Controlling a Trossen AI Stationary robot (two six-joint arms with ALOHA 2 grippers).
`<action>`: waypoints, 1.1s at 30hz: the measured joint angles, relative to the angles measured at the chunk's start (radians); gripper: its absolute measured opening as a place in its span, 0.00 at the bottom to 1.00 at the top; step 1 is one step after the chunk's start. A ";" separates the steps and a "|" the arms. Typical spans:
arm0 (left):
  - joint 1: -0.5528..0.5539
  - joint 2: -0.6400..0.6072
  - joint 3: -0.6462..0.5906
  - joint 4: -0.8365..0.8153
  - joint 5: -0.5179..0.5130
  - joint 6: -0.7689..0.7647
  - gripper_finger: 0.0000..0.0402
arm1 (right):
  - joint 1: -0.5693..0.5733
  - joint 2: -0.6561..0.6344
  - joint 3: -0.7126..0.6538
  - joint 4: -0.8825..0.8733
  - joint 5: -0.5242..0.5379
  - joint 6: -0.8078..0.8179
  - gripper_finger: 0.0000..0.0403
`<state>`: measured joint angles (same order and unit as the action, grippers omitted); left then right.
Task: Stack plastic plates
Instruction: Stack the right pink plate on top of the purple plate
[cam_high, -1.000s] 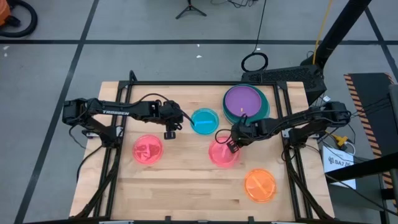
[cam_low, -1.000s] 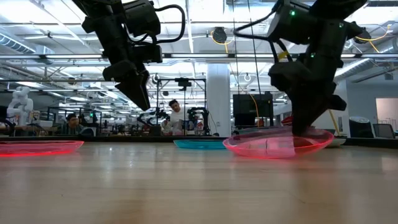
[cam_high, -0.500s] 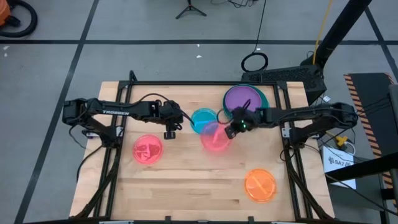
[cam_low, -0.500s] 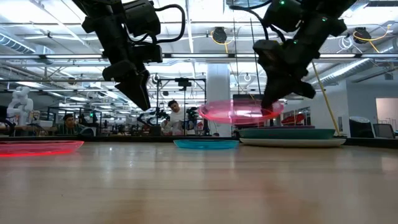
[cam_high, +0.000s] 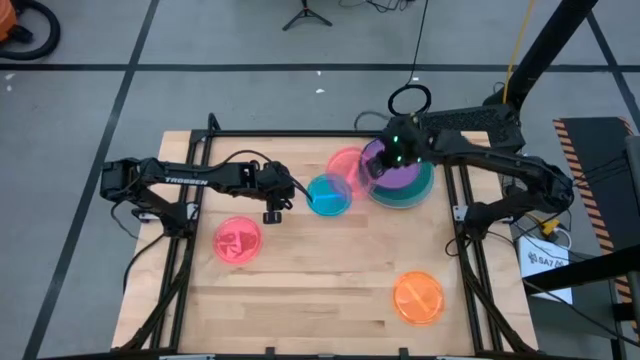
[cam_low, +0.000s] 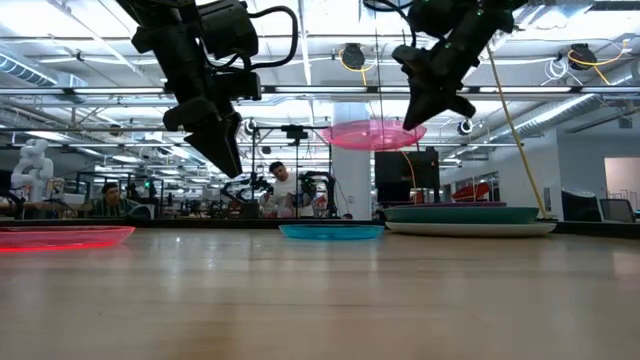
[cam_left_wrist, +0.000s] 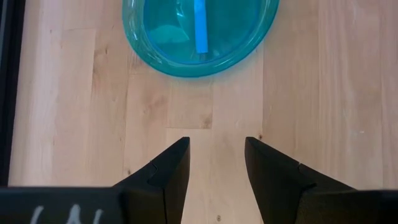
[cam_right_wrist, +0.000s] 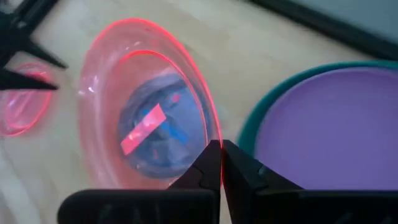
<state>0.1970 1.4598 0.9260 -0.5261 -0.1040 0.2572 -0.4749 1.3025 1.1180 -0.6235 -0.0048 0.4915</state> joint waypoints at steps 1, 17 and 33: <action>0.000 0.000 0.000 0.000 0.000 0.000 0.40 | -0.024 0.000 0.019 -0.026 0.000 -0.019 0.00; 0.000 0.000 0.000 0.003 0.000 0.000 0.40 | -0.400 0.080 0.065 -0.309 0.006 -0.172 0.00; 0.000 0.000 0.000 0.004 0.000 -0.015 0.40 | -0.434 0.218 0.064 -0.249 0.019 -0.216 0.13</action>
<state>0.1970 1.4597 0.9260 -0.5220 -0.1036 0.2419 -0.9085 1.5207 1.1820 -0.8724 0.0147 0.2752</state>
